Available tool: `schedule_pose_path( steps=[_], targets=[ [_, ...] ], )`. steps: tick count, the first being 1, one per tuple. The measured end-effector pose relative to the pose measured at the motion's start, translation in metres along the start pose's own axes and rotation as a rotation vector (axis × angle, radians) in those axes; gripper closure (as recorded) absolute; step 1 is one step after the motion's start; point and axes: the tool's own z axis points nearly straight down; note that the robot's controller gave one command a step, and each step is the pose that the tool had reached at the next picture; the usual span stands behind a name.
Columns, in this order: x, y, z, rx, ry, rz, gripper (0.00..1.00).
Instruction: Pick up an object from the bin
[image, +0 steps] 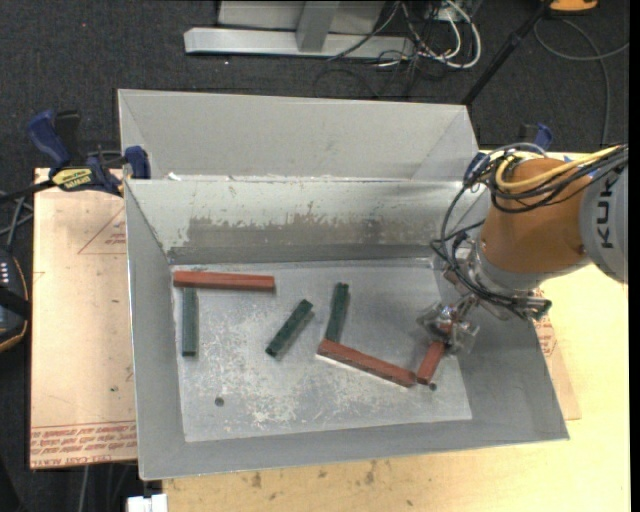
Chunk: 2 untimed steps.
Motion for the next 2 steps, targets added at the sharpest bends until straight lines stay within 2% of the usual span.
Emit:
schedule_pose_path(
  steps=[2],
  targets=[
    [-0.001,-0.0008,-0.0163,0.006,-0.002,0.001,1.0]
  ],
)
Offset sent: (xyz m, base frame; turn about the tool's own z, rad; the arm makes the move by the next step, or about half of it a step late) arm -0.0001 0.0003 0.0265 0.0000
